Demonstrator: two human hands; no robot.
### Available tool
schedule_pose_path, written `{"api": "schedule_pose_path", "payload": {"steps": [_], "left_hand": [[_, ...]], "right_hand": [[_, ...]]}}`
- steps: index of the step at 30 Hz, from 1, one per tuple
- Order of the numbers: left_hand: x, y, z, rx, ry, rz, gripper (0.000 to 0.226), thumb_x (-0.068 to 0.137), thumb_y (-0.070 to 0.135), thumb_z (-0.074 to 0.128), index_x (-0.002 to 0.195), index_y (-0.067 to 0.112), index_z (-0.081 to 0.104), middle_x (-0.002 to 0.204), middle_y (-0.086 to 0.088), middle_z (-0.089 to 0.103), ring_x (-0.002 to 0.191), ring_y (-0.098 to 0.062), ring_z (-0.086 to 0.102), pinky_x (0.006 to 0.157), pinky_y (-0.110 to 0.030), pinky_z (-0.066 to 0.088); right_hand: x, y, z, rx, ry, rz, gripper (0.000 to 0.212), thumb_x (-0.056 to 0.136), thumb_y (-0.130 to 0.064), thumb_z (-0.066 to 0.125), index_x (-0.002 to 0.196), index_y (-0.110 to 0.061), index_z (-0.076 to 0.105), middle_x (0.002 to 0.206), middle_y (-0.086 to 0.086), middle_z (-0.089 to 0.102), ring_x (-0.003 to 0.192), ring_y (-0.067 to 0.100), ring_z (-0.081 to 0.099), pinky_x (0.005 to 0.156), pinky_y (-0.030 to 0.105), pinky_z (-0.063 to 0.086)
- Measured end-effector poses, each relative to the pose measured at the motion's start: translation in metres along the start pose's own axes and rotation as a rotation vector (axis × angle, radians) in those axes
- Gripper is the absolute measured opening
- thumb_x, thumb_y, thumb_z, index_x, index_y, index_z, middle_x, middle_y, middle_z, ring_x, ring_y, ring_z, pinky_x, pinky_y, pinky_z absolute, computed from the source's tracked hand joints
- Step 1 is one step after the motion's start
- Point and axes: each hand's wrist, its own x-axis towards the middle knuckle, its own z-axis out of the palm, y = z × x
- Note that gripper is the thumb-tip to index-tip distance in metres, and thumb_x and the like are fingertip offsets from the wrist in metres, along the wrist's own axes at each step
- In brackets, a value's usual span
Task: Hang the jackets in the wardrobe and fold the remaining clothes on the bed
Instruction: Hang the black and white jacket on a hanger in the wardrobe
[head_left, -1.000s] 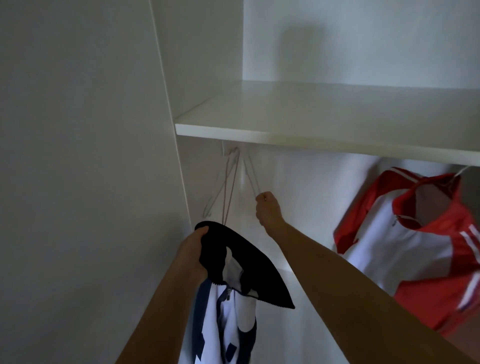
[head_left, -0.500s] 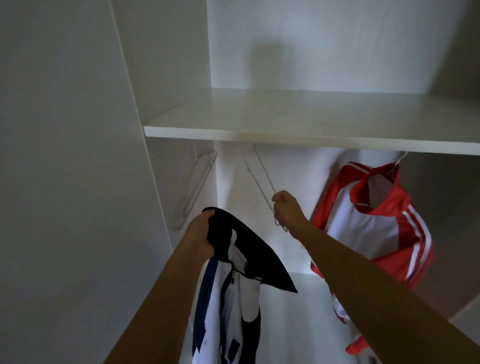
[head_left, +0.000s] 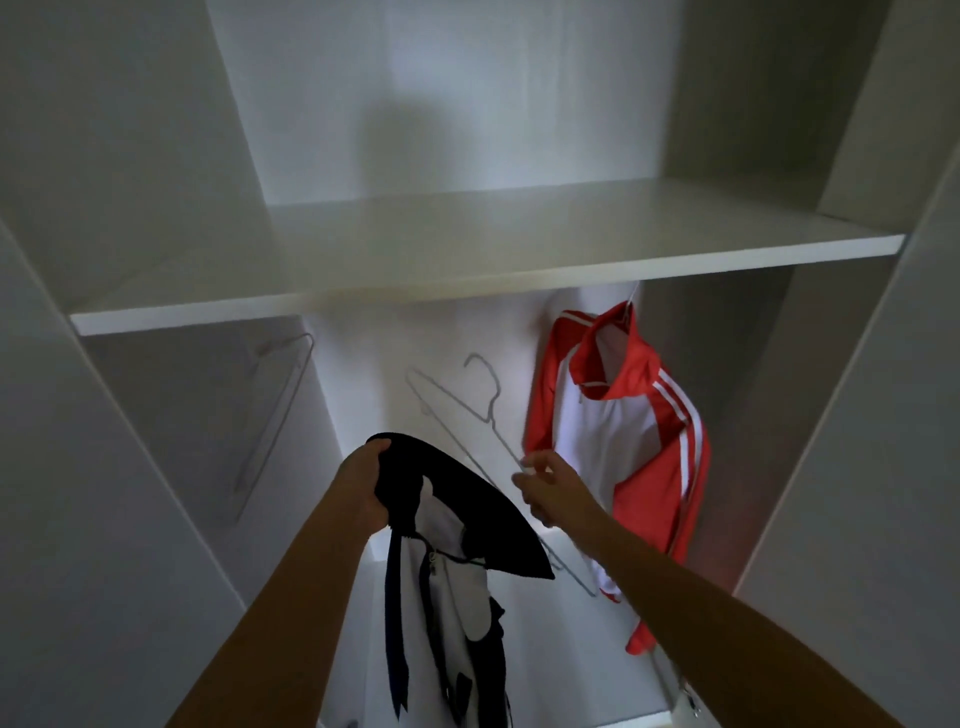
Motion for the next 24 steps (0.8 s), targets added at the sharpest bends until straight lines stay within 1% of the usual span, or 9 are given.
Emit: {"api": "schedule_pose_path", "payload": {"steps": [3,5,7,9,11,14,18,21,24], "left_hand": [[0.000,-0.007,0.012,0.066,-0.025,-0.004,0.020,0.096,0.018,0.051,0.086,0.004,0.062,0.084,-0.013,0.061,0.072,-0.025,0.057,0.063,-0.034,0.050],[0.003,-0.010,0.011,0.091,-0.026,0.000,0.020,0.095,0.018,0.051,0.089,0.003,0.063,0.086,-0.014,0.062,0.074,-0.027,0.058,0.067,-0.035,0.048],[0.004,-0.011,0.006,0.083,-0.029,0.004,0.020,0.095,0.017,0.051,0.088,0.002,0.062,0.084,-0.014,0.062,0.072,-0.027,0.057,0.063,-0.035,0.047],[0.006,-0.013,0.005,0.077,-0.015,-0.007,0.020,0.095,0.016,0.051,0.087,0.002,0.061,0.083,-0.014,0.061,0.071,-0.027,0.056,0.062,-0.035,0.046],[0.007,-0.018,0.007,0.101,-0.003,-0.017,0.020,0.096,0.016,0.051,0.087,0.001,0.060,0.082,-0.013,0.060,0.070,-0.027,0.055,0.065,-0.035,0.046],[0.008,-0.023,0.012,0.133,-0.027,-0.039,0.018,0.096,0.015,0.050,0.102,0.000,0.059,0.081,-0.013,0.058,0.069,-0.026,0.054,0.064,-0.034,0.045],[0.013,-0.024,0.010,0.175,-0.039,-0.068,0.019,0.097,0.015,0.047,0.102,0.001,0.057,0.069,-0.011,0.058,0.059,-0.023,0.055,0.053,-0.031,0.045],[0.017,-0.027,0.007,0.201,-0.029,-0.084,0.020,0.097,0.016,0.048,0.090,0.001,0.059,0.066,-0.011,0.059,0.058,-0.023,0.054,0.052,-0.030,0.044],[0.017,-0.031,0.006,0.202,-0.045,-0.098,0.022,0.097,0.014,0.046,0.085,0.003,0.059,0.045,-0.007,0.055,0.040,-0.019,0.052,0.035,-0.018,0.040]], "right_hand": [[0.017,-0.014,0.002,-0.382,0.168,-0.051,0.027,0.087,-0.035,0.062,0.070,-0.019,0.047,0.060,-0.008,0.045,0.052,0.007,0.042,0.051,0.021,0.034],[0.009,-0.003,-0.005,-0.458,0.283,-0.101,0.042,0.086,-0.035,0.061,0.058,-0.021,0.033,0.051,-0.007,0.034,0.049,0.011,0.037,0.053,0.027,0.035],[-0.009,0.015,-0.011,-0.382,0.274,-0.134,0.044,0.083,-0.031,0.065,0.059,-0.021,0.031,0.049,-0.007,0.030,0.048,0.008,0.032,0.053,0.025,0.034],[-0.019,0.023,-0.013,-0.200,0.189,-0.136,0.034,0.083,-0.023,0.069,0.065,-0.020,0.041,0.048,-0.009,0.036,0.047,0.005,0.033,0.050,0.021,0.033],[-0.022,0.015,-0.008,-0.028,0.201,-0.195,0.033,0.085,-0.015,0.069,0.064,-0.016,0.043,0.047,-0.011,0.035,0.046,0.004,0.031,0.049,0.018,0.031],[-0.027,-0.001,-0.004,0.046,0.230,-0.289,0.044,0.090,-0.013,0.063,0.056,-0.010,0.036,0.049,-0.006,0.030,0.048,0.008,0.029,0.051,0.017,0.028],[-0.046,-0.009,-0.009,0.066,0.166,-0.324,0.042,0.097,-0.016,0.051,0.056,-0.018,0.040,0.051,-0.008,0.032,0.049,0.005,0.031,0.052,0.018,0.030],[-0.060,-0.017,-0.016,0.232,0.221,-0.362,0.045,0.099,-0.019,0.041,0.055,-0.010,0.037,0.048,-0.005,0.027,0.046,0.009,0.025,0.050,0.023,0.024],[-0.074,-0.028,-0.011,0.334,0.226,-0.407,0.043,0.091,-0.030,0.041,0.053,-0.011,0.035,0.046,-0.004,0.026,0.045,0.010,0.022,0.048,0.024,0.022]]}}
